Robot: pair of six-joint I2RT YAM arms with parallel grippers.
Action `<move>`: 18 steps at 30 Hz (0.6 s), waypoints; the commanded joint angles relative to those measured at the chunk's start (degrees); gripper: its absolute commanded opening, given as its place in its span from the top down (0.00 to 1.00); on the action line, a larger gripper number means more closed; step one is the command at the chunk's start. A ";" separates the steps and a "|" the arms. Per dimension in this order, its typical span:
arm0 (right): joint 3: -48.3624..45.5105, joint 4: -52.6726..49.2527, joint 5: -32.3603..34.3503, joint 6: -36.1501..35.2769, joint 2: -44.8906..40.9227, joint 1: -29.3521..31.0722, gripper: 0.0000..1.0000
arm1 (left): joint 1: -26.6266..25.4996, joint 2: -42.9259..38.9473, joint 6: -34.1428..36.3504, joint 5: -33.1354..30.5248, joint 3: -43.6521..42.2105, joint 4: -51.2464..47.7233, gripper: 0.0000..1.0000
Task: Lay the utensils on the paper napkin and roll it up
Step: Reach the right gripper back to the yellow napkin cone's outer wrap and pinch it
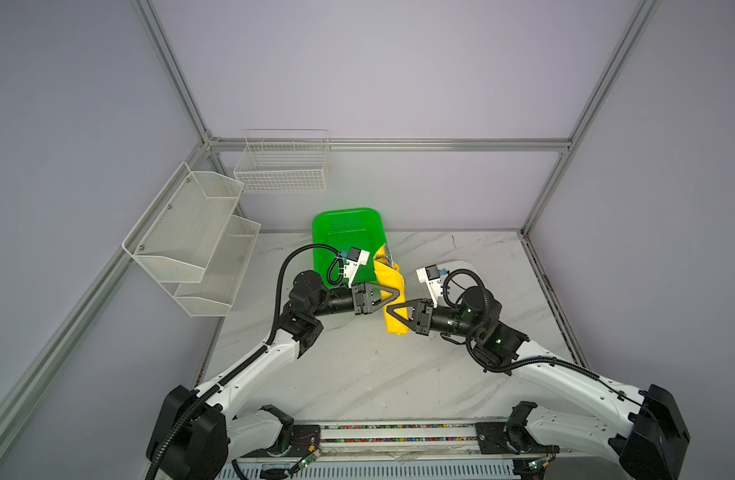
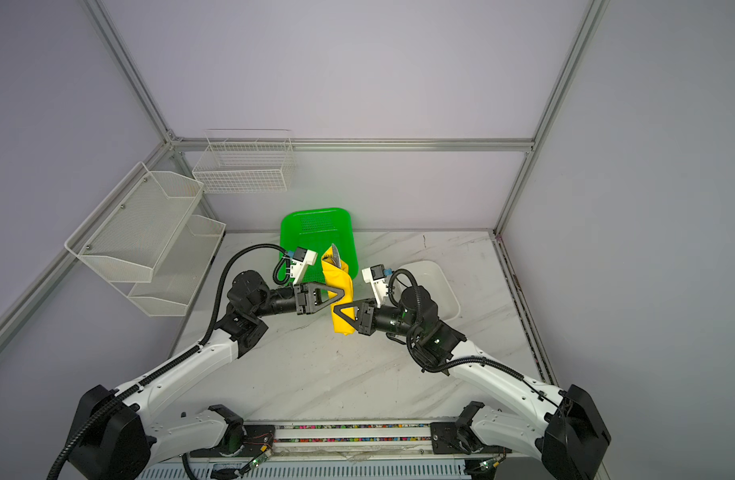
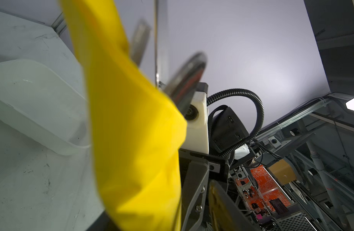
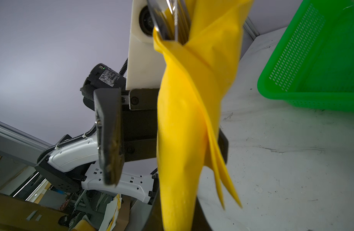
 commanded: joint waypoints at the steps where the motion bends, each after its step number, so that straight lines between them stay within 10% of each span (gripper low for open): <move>1: -0.82 6.71 0.19 1.57 -0.48 0.05 0.87 | -0.55 0.02 -0.42 -1.16 -1.75 3.42 0.50; 9: -1.12 7.17 -0.35 1.69 0.00 0.05 0.86 | -0.64 -0.52 -1.23 -3.54 -2.49 4.64 0.72; 18: -0.72 7.12 -0.21 1.48 -0.36 0.01 0.86 | -0.64 -0.17 -0.70 -3.85 -2.33 3.55 0.68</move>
